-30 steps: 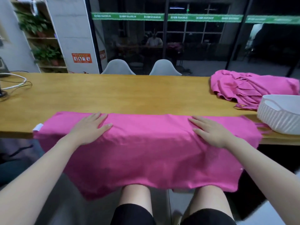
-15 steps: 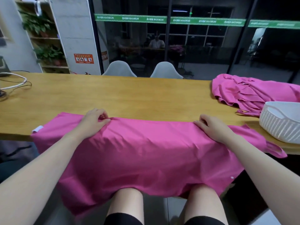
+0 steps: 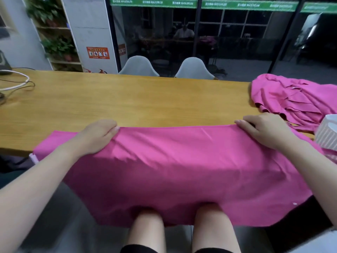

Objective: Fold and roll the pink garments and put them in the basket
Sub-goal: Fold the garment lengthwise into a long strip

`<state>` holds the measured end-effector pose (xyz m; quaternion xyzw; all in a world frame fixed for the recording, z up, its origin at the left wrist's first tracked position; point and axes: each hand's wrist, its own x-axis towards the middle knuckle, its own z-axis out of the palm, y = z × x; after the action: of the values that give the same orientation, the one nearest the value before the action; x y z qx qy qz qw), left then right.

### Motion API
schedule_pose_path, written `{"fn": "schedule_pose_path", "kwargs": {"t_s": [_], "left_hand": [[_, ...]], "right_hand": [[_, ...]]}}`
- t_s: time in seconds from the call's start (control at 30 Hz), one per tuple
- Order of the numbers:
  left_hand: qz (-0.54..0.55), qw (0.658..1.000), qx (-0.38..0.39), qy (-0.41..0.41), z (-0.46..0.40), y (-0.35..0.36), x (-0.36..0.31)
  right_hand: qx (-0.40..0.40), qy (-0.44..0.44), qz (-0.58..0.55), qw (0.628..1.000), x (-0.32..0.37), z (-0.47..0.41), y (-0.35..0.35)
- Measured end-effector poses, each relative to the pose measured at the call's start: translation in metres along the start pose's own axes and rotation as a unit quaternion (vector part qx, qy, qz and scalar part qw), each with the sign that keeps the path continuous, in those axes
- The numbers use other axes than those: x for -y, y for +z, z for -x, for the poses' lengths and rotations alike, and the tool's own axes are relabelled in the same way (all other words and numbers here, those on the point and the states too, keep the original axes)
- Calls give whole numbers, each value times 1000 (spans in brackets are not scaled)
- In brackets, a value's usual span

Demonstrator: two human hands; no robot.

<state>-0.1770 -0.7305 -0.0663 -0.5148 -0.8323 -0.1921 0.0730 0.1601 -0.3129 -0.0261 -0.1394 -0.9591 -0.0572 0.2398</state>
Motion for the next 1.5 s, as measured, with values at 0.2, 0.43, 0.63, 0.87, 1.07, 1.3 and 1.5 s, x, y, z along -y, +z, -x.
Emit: {"fn": "schedule_pose_path", "kwargs": {"t_s": [0.2,0.43,0.63,0.87,1.07,1.3,1.5], "left_hand": [[-40,999,21,-29,-30,19,20],[-175,984,-41,20,-39,20,12],[-170,978,-62,-107,-18,20,-28],[-111,967,55,-223,22,28,-50],[-103,964,129,-207,40,13,-44],[-106,966,145,-185,29,7,-24],[-86,967,158,-179,-6,7,4]], "right_hand": [[61,59,-21,996,-2,-6,56],[76,36,-78,993,-9,-10,60],[83,45,-14,995,16,-2,49],[71,137,-78,985,46,29,51],[234,159,-70,957,52,56,25],[262,141,-55,953,47,44,28],[259,136,-59,954,37,3,51]]}}
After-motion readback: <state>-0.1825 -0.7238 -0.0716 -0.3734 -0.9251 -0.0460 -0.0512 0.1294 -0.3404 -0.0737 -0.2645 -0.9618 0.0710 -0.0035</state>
